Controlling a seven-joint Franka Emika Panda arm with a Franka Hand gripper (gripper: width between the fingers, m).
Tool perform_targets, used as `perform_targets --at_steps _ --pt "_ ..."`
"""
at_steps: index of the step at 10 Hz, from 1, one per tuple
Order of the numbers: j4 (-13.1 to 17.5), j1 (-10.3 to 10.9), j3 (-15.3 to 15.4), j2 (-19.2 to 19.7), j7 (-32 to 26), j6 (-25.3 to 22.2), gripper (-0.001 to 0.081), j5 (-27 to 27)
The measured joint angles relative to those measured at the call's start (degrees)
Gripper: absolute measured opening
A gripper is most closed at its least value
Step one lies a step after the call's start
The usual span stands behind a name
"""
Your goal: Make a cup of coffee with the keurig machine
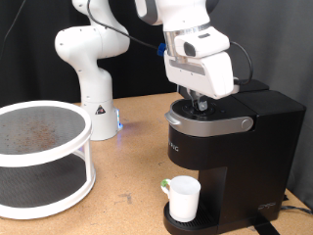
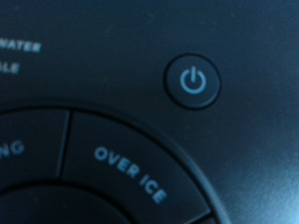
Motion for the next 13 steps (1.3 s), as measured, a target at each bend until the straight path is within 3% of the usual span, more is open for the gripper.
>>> perform_targets --at_steps 7,11,13 --pt "4.5 -0.2 -1.5 2.4 0.2 -10.5 0.0003 4.0" --pt "11.7 -0.9 -3.5 7.3 0.7 -22.8 0.0003 8.5" --pt "13.7 -1.0 -3.9 8.8 1.1 -25.3 0.0003 8.5"
